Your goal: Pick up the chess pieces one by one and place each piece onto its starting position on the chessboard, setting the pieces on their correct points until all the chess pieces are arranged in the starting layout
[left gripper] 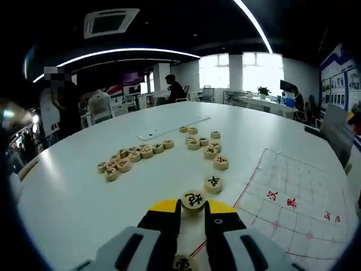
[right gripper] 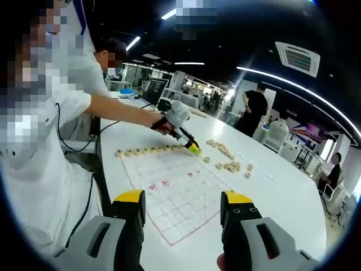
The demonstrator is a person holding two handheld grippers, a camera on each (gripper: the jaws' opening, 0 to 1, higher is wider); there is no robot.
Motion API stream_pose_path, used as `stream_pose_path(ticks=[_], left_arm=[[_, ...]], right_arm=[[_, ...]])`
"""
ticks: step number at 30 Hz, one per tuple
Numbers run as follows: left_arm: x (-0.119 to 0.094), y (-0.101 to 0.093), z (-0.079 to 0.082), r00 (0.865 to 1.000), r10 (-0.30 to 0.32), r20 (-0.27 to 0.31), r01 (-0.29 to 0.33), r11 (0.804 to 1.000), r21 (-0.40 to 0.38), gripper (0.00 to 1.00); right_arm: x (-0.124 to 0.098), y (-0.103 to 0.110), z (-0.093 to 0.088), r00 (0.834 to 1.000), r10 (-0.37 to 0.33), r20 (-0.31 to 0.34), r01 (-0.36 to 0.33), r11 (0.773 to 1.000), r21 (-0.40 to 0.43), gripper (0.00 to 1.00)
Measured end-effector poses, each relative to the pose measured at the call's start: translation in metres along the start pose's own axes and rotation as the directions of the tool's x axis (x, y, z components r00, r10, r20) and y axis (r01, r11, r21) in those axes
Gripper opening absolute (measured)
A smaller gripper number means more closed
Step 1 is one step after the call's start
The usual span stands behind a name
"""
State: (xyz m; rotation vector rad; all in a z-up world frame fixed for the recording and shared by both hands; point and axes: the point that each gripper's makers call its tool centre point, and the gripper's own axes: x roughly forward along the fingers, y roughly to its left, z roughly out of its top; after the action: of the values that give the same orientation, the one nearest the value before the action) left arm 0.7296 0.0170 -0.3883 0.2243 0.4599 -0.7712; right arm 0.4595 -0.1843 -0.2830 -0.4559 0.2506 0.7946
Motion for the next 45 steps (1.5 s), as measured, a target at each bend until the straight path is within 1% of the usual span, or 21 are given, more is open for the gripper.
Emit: stream_pose_path(ticks=[4,10,15,19,21,27,31,37,41,45], left_arm=[[-0.013,-0.005,0.000,1.000,-0.020,0.011,0.020,1.000,-0.004,0.19],[-0.034,-0.024,-0.011,0.998,-0.067,0.005,0.067,0.998,0.016,0.19],[-0.045,-0.037,-0.015,0.995,-0.102,0.006,0.102,0.995,0.015,0.19],[-0.045,-0.047,-0.020,0.990,-0.138,-0.007,0.138,0.990,-0.004,0.19],[-0.043,-0.051,-0.021,0.990,-0.143,-0.014,0.143,0.990,0.004,0.19],[-0.034,-0.048,-0.023,0.991,-0.133,-0.026,0.133,0.991,0.009,0.19],[-0.030,-0.053,-0.026,0.990,-0.139,-0.037,0.139,0.990,0.008,0.19],[-0.030,-0.051,-0.031,0.990,-0.128,-0.054,0.129,0.992,0.013,0.19],[-0.030,-0.049,-0.030,0.991,-0.128,-0.048,0.128,0.992,0.007,0.20],[-0.031,-0.051,-0.029,0.990,-0.134,-0.044,0.134,0.991,0.001,0.26]], right_arm=[[0.001,0.001,0.000,1.000,0.002,0.000,-0.002,1.000,-0.001,0.54],[0.002,0.003,0.001,1.000,0.008,-0.003,-0.008,1.000,-0.006,0.54],[0.002,0.004,0.002,1.000,0.007,-0.003,-0.007,1.000,-0.008,0.54],[0.003,0.005,0.002,1.000,0.010,-0.004,-0.011,1.000,-0.010,0.54],[0.003,0.005,0.001,1.000,0.011,-0.005,-0.011,1.000,-0.010,0.54],[0.002,0.005,0.001,1.000,0.007,-0.004,-0.007,1.000,-0.009,0.54],[0.001,0.003,0.001,1.000,0.005,-0.002,-0.005,1.000,-0.007,0.54],[0.002,0.004,0.000,1.000,0.009,-0.004,-0.010,1.000,-0.009,0.54],[0.003,0.005,0.001,1.000,0.011,-0.004,-0.011,1.000,-0.009,0.54],[0.002,0.005,0.000,1.000,0.010,-0.005,-0.010,1.000,-0.009,0.54]])
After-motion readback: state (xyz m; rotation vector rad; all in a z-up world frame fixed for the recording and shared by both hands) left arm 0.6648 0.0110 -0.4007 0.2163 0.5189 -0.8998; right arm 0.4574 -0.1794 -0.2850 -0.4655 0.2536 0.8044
